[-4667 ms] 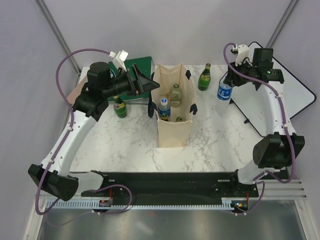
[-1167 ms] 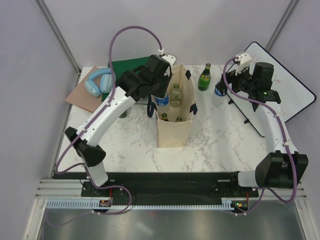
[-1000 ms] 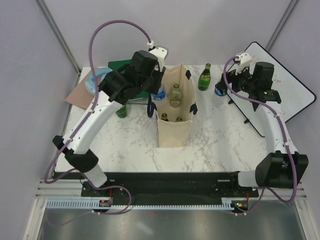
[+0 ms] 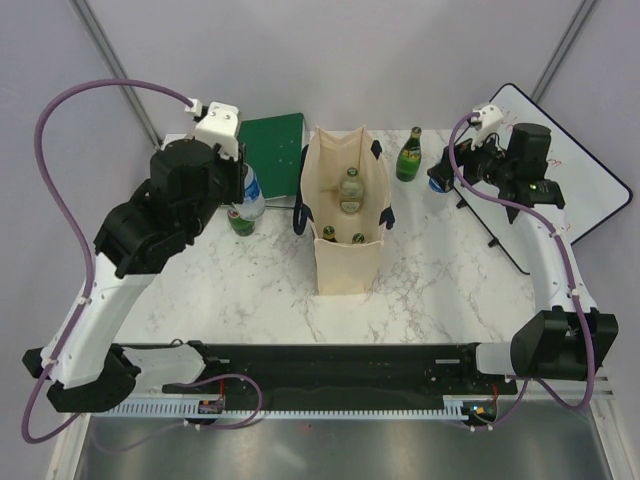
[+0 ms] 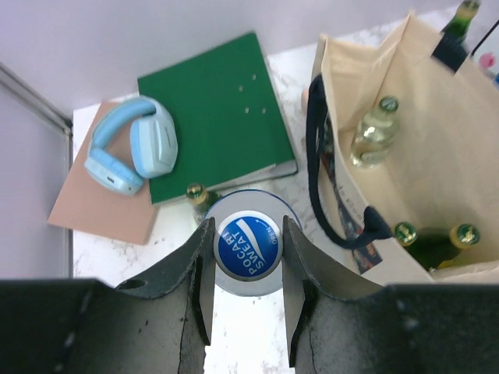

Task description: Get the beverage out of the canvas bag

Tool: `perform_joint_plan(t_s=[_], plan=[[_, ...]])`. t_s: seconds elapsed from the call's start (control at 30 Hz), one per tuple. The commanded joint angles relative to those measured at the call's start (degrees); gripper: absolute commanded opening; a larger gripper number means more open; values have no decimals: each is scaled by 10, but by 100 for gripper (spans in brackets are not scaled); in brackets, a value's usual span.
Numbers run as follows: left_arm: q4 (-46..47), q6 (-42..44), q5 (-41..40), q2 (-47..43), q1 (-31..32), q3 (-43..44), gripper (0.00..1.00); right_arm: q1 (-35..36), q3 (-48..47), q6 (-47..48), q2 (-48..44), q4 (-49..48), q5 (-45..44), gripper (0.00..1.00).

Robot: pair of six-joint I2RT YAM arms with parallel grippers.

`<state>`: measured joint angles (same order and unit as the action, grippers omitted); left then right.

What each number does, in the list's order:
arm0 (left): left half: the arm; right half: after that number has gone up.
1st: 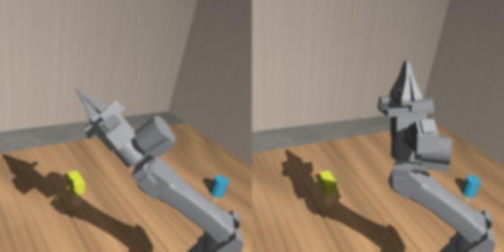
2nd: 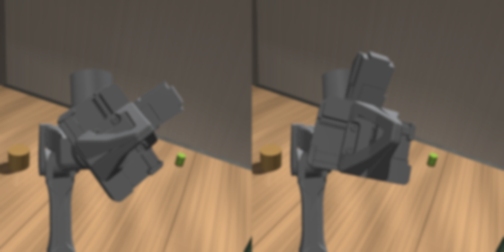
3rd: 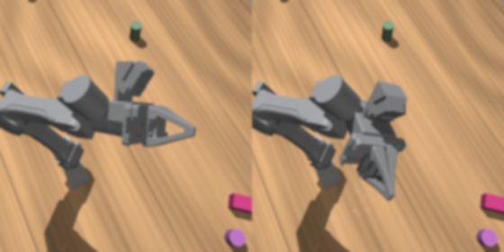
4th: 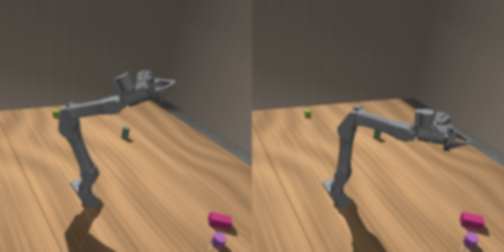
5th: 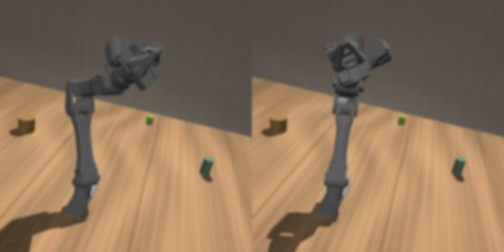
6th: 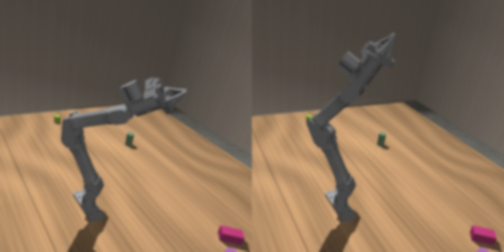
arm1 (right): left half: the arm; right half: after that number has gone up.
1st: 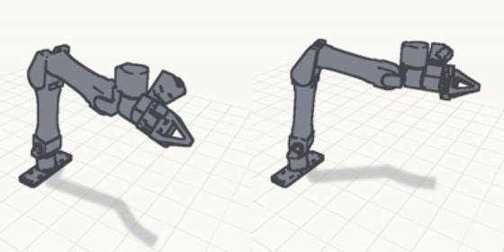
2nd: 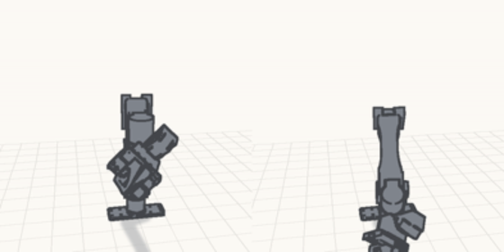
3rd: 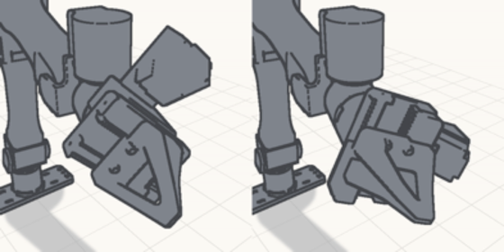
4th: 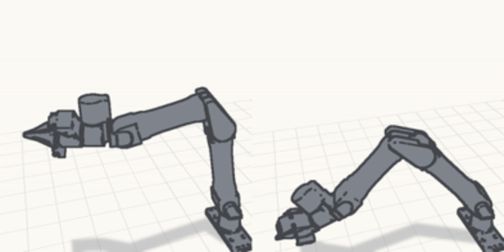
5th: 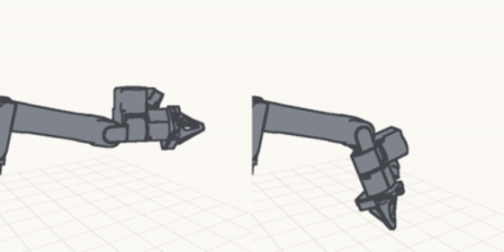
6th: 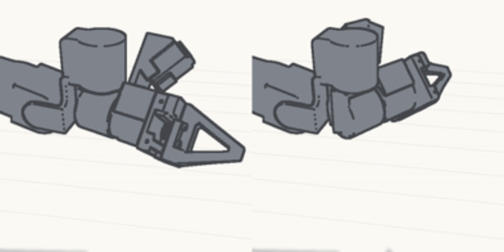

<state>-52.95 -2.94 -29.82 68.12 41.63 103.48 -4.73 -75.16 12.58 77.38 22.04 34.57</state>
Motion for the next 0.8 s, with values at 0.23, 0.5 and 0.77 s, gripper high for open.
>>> perform_joint_plan(t_s=[0.23, 0.5, 0.77], plan=[[227, -42, 121, -58, -120, -247, 2, 16, -46, 13, -6, 42, 58, 94], [329, -41, 207, 5, -149, -297, 2, 41, -41, 22, 1, 53, 52, 94], [382, -9, 217, 68, -153, -299, 2, 44, -34, 22, 1, 55, 44, 94]])
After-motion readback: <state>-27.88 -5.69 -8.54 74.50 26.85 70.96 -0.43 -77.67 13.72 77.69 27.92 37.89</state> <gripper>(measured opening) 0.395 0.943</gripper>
